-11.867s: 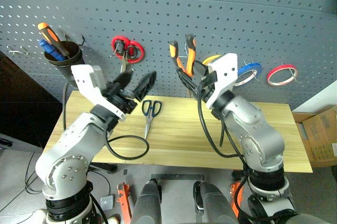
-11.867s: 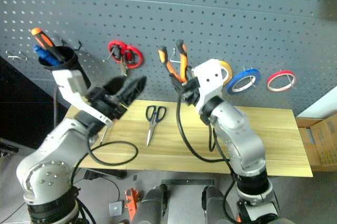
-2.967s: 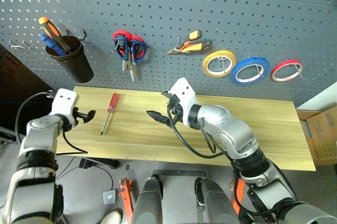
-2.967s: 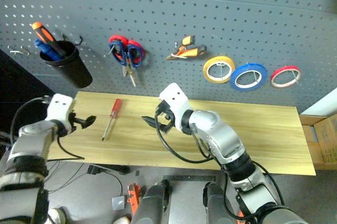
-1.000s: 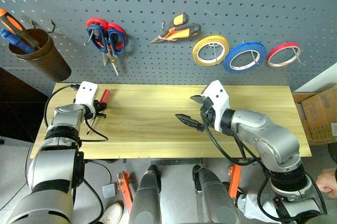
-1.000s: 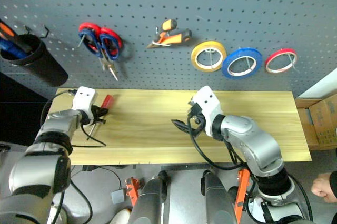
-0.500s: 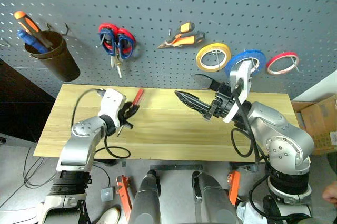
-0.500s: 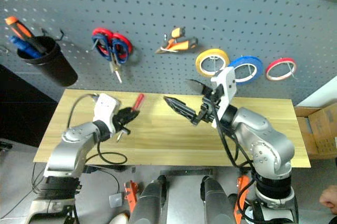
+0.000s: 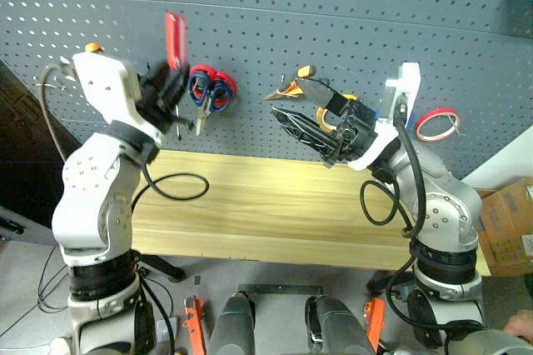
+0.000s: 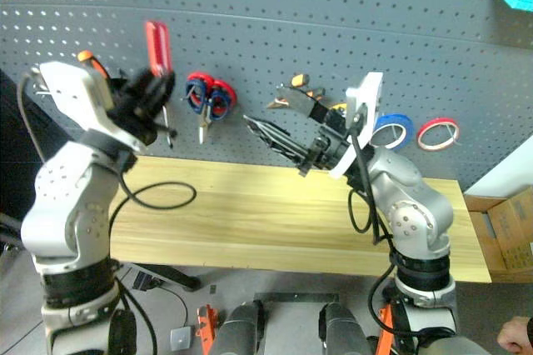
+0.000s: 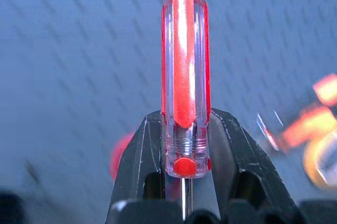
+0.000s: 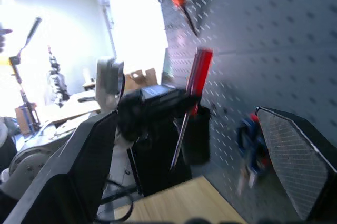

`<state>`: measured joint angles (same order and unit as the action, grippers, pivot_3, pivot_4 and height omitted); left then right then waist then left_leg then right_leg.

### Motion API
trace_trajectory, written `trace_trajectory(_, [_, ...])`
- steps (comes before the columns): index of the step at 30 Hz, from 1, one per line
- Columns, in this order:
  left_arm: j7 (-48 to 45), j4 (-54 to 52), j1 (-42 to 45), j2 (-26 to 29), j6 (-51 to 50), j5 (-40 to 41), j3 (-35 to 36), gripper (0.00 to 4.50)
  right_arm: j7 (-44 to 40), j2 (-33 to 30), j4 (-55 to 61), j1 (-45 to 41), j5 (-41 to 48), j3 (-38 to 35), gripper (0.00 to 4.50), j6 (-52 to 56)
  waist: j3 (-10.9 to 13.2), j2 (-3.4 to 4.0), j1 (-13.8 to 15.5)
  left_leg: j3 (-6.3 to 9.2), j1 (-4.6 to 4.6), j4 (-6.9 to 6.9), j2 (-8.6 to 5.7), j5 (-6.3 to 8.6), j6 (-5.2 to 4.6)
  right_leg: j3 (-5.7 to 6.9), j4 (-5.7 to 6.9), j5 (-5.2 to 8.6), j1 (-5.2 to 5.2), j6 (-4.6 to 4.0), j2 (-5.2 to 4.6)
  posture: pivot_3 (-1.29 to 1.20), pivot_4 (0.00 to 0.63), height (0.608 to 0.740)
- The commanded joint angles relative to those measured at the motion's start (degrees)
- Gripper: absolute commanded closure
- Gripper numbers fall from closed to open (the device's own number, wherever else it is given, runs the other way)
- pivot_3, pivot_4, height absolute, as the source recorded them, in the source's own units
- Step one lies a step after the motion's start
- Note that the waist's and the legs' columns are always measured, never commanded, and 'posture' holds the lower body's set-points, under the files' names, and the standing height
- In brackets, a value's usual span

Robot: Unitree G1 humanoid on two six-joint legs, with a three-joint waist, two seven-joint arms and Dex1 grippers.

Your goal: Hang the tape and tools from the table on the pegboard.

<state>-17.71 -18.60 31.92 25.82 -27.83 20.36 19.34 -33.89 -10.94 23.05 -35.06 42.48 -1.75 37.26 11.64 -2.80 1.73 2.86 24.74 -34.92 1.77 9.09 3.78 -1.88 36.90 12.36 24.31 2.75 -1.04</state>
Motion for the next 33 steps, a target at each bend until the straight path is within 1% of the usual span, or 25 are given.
trace_trajectory(1, [4.0, 6.2, 6.5, 3.1, 3.7, -2.0, 3.8, 3.72, -0.6, 0.7, -0.9, -2.4, -0.8, 0.3, 0.0, -3.8, -0.4, -0.02, 0.1, 0.0, -0.05, 0.0, 0.0, 0.0, 0.0, 0.01, 0.0, 0.0, -0.07, -0.01, 0.0, 0.22, 0.059, 0.74])
trace_trajectory(3, [5.2, 10.8, 10.1, 4.3, 5.5, -2.3, 4.7, 3.72, -0.6, 1.4, -2.2, -3.3, -1.8, 0.8, 0.0, -5.9, -0.6, -0.03, 0.2, 0.0, -0.08, -0.01, 0.0, -0.01, -0.01, 0.0, -0.01, -0.03, -0.1, -0.06, 0.0, 0.22, 0.054, 0.74])
trace_trajectory(7, [7.2, 26.5, 17.8, 6.9, 10.5, -3.3, 7.0, 3.72, 0.3, 4.5, -6.3, -6.2, -4.9, 2.1, 0.0, -10.8, -1.1, -0.07, 0.5, -0.01, -0.1, -0.01, 0.0, -0.02, -0.02, 0.01, 0.03, -0.06, -0.1, -0.04, 0.01, 0.21, 0.052, 0.74])
trace_trajectory(10, [6.7, 35.0, 20.6, 8.3, 15.4, -5.2, 5.6, 3.72, 0.2, 5.7, -8.4, -7.0, -6.1, 2.4, 0.0, -13.0, -1.4, -0.08, 0.9, -0.01, -0.11, 0.02, 0.02, -0.02, -0.02, 0.0, 0.02, -0.06, -0.09, -0.05, 0.05, 0.21, 0.052, 0.74])
trace_trajectory(12, [6.0, 40.4, 22.4, 8.4, 18.9, -5.7, 5.1, 3.72, 0.1, 6.1, -9.7, -7.4, -7.1, 2.6, 0.0, -14.4, -1.5, -0.1, 1.3, -0.03, -0.1, 0.03, 0.01, -0.01, -0.02, -0.01, 0.02, -0.21, -0.09, -0.3, 0.03, 0.2, 0.053, 0.74])
trace_trajectory(13, [5.8, 41.8, 22.9, 8.4, 20.1, -5.7, 5.1, 3.72, 0.1, 6.1, -9.7, -7.3, -7.2, 2.7, 0.0, -14.7, -1.5, -0.12, 1.5, -0.03, -0.1, 0.03, 0.01, -0.02, -0.02, 0.0, 0.02, -0.22, -0.08, -0.31, 0.03, 0.2, 0.054, 0.74])
trace_trajectory(17, [5.2, 54.2, 26.4, 7.8, 26.5, -5.5, 5.7, 3.72, 0.7, 6.3, -9.5, -6.7, -7.7, 2.8, 0.0, -14.8, -1.5, -0.2, 2.1, -0.03, -0.08, 0.01, 0.01, -0.02, -0.02, 0.02, 0.02, -0.24, -0.09, -0.33, 0.03, 0.18, 0.063, 0.74])
trace_trajectory(27, [3.0, 70.8, 34.0, 7.5, 36.2, -6.5, 3.7, 3.72, 2.1, 5.9, -7.9, -5.5, -7.7, 3.0, 0.0, -14.0, -1.5, -0.22, 2.0, -0.03, -0.07, 0.0, 0.02, -0.02, -0.02, 0.02, 0.06, -0.25, -0.08, -0.35, 0.03, 0.16, 0.072, 0.74])
trace_trajectory(33, [3.3, 74.5, 34.5, 7.1, 38.1, -6.9, 2.9, 3.72, 3.5, 6.1, -6.9, -5.0, -7.8, 3.3, 0.0, -13.9, -1.5, -0.22, 1.3, -0.04, -0.08, -0.01, 0.01, -0.02, -0.03, 0.0, 0.11, -0.25, -0.09, -0.35, 0.03, 0.14, 0.078, 0.74])
